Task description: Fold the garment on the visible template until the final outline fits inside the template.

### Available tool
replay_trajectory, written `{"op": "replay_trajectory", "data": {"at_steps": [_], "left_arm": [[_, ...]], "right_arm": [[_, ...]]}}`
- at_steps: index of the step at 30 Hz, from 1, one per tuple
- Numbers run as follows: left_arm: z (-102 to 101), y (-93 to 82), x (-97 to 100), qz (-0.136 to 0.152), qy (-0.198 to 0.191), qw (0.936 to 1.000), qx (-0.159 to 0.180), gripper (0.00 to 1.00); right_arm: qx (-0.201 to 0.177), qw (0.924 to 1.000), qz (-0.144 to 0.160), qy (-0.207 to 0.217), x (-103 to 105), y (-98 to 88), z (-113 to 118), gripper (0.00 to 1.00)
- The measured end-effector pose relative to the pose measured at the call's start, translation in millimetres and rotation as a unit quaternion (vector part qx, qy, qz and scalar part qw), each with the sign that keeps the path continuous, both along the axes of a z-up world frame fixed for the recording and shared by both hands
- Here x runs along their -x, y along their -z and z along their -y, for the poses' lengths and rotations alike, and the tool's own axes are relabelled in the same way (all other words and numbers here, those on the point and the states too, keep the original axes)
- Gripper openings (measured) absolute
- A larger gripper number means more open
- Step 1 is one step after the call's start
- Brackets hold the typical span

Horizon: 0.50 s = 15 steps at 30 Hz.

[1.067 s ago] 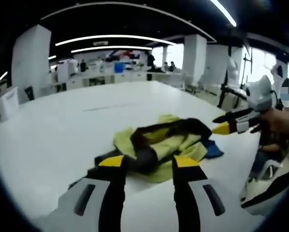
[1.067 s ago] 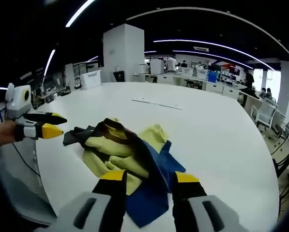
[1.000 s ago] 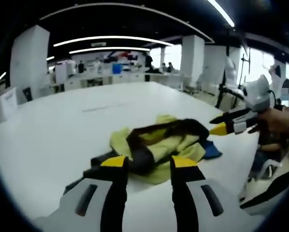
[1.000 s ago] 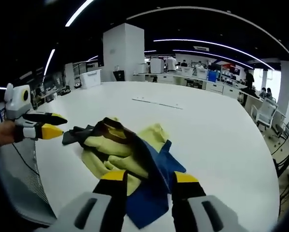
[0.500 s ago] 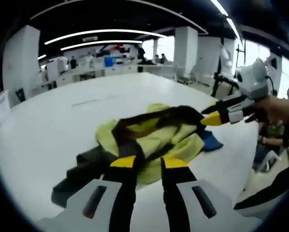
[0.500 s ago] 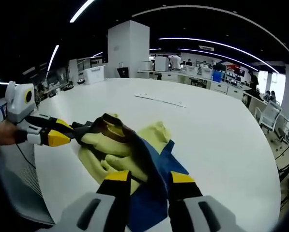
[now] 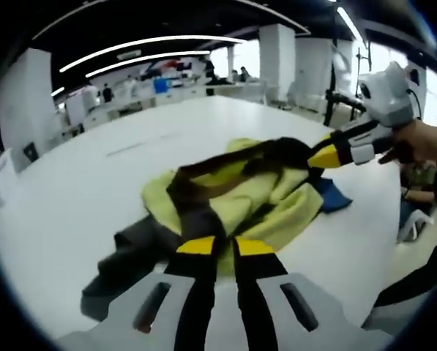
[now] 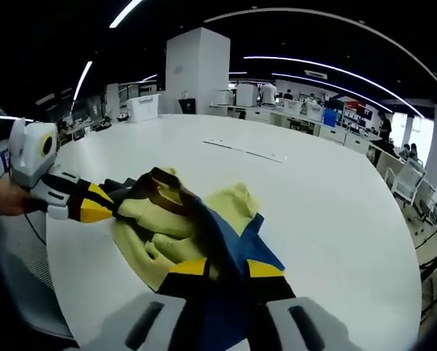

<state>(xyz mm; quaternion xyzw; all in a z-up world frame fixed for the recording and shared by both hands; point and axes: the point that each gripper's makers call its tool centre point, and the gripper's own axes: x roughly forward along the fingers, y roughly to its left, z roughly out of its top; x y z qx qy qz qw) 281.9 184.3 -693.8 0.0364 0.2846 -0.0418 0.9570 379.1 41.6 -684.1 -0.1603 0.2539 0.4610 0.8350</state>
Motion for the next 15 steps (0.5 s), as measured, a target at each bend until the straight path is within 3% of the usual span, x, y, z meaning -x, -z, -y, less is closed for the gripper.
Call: {"op": "replay_trajectory", "data": {"at_steps": [7,15], "left_arm": [[0.4,11.5,-1.6,-0.017,0.002,0.9997,-0.018,0.00],[-1.5,12.6,0.4,-0.020,-0.003,0.9998,-0.005,0.00]], "right_arm": [[0.002,0.9999,0.007,0.008,-2.1,-0.3,0.9,0.07],[0.005,0.9998,0.016,0.009,-2.8,-1.2,2.1,0.00]]}}
